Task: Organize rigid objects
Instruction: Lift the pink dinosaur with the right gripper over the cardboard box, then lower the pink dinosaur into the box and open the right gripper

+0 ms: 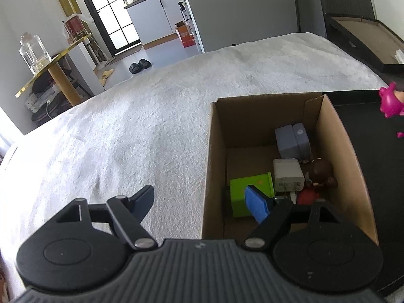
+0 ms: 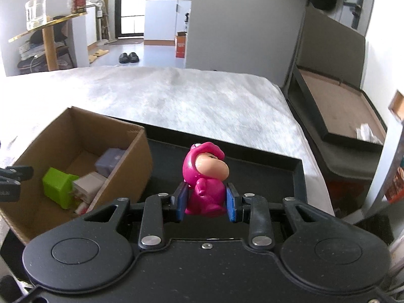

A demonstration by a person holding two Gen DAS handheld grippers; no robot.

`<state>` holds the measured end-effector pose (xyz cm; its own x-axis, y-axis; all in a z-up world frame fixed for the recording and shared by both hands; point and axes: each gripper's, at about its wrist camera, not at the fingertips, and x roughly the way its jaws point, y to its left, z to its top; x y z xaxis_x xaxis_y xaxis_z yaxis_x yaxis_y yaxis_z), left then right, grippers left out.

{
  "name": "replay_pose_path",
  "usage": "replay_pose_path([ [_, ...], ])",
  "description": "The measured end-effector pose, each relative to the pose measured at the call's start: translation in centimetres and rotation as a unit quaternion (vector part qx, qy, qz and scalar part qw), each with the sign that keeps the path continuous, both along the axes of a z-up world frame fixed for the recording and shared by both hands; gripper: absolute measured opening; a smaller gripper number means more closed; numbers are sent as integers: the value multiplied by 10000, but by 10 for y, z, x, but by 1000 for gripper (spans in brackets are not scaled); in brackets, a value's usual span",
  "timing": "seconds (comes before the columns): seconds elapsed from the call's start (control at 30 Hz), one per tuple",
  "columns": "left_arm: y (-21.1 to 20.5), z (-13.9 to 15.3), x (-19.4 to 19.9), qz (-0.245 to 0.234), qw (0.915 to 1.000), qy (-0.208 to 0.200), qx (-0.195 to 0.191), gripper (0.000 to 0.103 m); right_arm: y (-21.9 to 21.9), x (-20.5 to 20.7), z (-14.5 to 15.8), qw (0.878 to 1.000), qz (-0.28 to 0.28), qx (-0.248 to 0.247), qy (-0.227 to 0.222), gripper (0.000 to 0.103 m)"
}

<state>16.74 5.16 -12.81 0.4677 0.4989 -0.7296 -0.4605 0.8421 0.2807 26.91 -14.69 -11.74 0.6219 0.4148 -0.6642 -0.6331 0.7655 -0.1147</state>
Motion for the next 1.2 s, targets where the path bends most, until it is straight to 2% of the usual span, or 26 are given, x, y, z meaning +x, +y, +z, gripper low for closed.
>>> replay_pose_path([
  [0.2, 6, 0, -5, -17, 9999, -89, -119, 75, 19, -10, 8, 9998, 155, -2, -87, 31],
  [0.3, 9, -1, -7, -46, 9996, -117, -266, 69, 28, -16, 13, 9996, 259, -12, -136, 31],
  [0.5, 14, -6, -11, -139, 9982, -128, -566, 51, 50, -26, 20, 9984, 505, -42, -257, 31],
  [0.57, 17, -8, -13, -146, 9975, -121, -684, 40, 58, -29, 22, 9978, 599, -54, -282, 31],
  [0.6, 19, -9, -13, -139, 9970, -113, -747, 38, 62, -30, 22, 9976, 634, -60, -285, 31],
  [0.67, 23, -12, -16, -140, 9957, -97, -909, 23, 70, -33, 22, 9969, 724, -66, -290, 31],
  [0.77, 28, -17, -17, -132, 9937, -52, -1112, 10, 81, -38, 21, 9957, 872, -82, -291, 31],
  [1.2, 37, -18, -24, -162, 9890, -222, -1456, 8, 118, -56, 22, 9900, 1350, -199, -367, 31],
])
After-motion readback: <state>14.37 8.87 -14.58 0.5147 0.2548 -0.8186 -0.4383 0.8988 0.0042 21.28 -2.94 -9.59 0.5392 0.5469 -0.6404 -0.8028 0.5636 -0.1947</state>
